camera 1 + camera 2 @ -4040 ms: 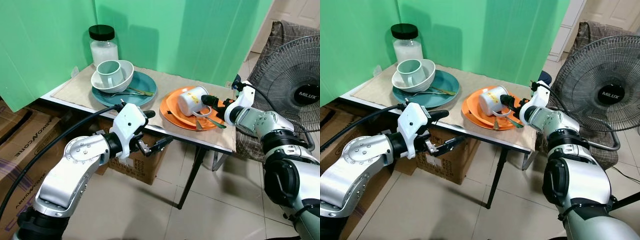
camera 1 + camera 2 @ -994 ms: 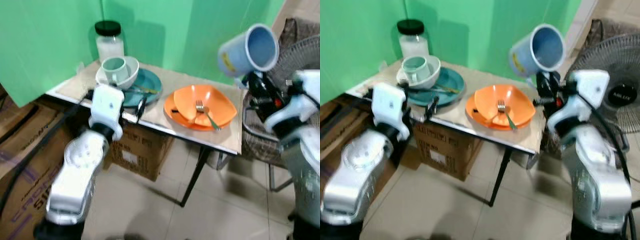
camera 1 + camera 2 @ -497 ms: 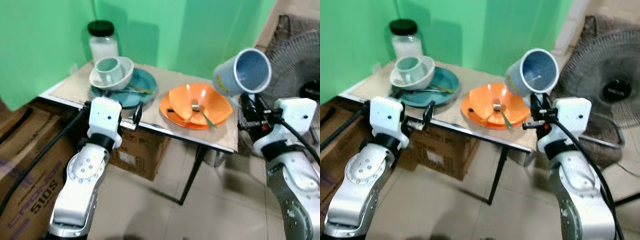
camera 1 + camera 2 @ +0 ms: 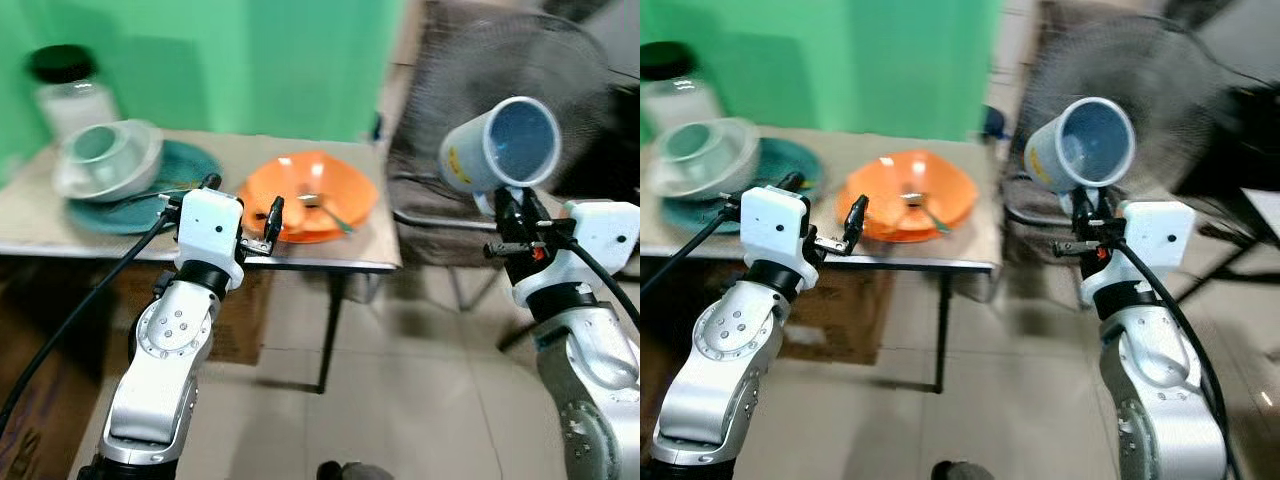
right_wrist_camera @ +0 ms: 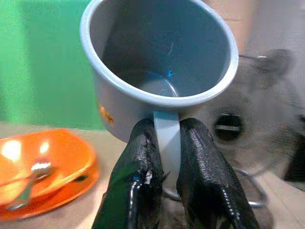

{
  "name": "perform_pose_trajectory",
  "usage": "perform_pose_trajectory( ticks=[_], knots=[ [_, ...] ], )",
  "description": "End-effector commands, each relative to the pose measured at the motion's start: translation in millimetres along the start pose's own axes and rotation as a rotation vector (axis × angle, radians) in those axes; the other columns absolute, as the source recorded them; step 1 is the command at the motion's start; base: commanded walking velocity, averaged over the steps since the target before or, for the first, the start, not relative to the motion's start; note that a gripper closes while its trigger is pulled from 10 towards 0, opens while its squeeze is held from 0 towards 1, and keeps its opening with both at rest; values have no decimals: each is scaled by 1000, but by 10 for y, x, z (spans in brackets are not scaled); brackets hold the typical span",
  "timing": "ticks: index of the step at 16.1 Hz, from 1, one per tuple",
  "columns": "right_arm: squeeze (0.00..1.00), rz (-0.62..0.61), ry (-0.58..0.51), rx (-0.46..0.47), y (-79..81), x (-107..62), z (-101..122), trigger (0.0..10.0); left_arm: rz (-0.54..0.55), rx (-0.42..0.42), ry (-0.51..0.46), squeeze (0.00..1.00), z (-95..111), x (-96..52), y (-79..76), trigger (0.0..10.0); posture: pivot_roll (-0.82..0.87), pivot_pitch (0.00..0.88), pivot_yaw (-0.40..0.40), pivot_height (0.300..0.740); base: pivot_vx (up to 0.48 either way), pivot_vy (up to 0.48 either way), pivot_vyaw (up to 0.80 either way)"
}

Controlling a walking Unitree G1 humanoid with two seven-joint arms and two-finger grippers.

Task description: Setting the table

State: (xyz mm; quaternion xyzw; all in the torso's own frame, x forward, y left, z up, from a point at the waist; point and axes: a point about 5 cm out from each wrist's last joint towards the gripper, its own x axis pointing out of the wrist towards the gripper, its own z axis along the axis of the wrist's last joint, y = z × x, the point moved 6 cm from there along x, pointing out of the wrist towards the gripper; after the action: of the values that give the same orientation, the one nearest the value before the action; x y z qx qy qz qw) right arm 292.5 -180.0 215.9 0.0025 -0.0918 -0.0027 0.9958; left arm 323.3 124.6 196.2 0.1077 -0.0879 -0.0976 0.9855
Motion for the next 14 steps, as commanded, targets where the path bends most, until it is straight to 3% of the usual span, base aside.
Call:
perform_pose_trajectory(
  ticks=[1, 3, 9, 14],
  knots=[
    [0, -79, -47, -21, -121, 1, 89, 10000, -16, -4, 2, 0, 10, 20, -6, 10000, 17, 0, -46, 740, 0, 0, -800],
    [0, -23, -17, 22, -57, 2, 35, 10000, -33, -28, 9, 0, 10, 29, -31, 10000, 17, 0, -43, 740, 0, 0, -800],
    [0, -32, 92, 39, -38, -21, -268, 10000, -64, -20, 39, 0, -39, 16, -82, 10000, 20, 0, -50, 740, 0, 0, -800],
    [0, -41, 165, 35, -69, -84, -432, 10000, 12, -41, 60, 0, -94, 38, 51, 10000, 7, 0, -33, 740, 0, 0, -800]
  ],
)
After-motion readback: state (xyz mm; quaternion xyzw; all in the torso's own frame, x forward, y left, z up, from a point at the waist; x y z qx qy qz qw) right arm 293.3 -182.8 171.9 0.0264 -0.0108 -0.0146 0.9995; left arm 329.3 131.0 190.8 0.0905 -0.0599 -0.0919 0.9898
